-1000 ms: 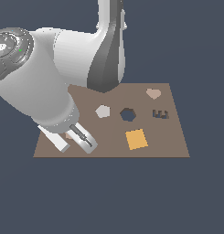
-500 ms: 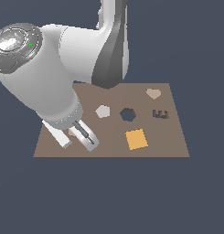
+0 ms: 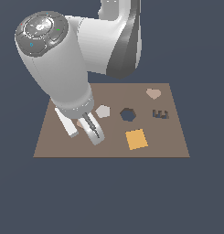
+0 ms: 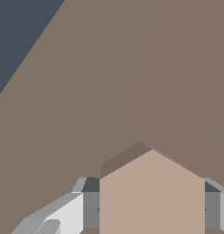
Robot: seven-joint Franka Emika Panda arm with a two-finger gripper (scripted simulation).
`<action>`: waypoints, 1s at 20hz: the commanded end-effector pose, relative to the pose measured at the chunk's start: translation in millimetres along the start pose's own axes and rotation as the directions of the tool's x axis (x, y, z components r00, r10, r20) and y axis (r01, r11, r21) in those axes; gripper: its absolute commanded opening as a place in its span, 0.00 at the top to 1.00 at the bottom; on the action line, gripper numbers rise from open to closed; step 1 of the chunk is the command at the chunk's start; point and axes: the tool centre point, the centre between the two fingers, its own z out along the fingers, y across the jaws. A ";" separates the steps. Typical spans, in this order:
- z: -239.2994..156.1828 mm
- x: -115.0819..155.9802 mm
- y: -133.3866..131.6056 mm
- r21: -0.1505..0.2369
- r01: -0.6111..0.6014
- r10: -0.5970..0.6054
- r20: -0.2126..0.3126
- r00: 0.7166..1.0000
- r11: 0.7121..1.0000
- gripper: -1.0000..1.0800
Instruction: Insert a designated object into the corresponding slot on a board.
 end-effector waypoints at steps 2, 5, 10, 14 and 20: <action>-1.2 -18.5 0.3 0.001 -0.089 0.089 0.000 0.996 0.996 1.00; -2.0 -36.2 -0.9 0.001 -0.174 0.174 0.000 0.985 0.985 1.00; -3.5 -67.6 -7.5 0.001 -0.324 0.324 0.000 0.946 0.946 1.00; -4.7 -90.2 -16.0 0.001 -0.431 0.431 0.001 0.902 0.902 1.00; -6.0 -115.9 -30.3 0.001 -0.552 0.552 0.001 0.834 0.834 1.00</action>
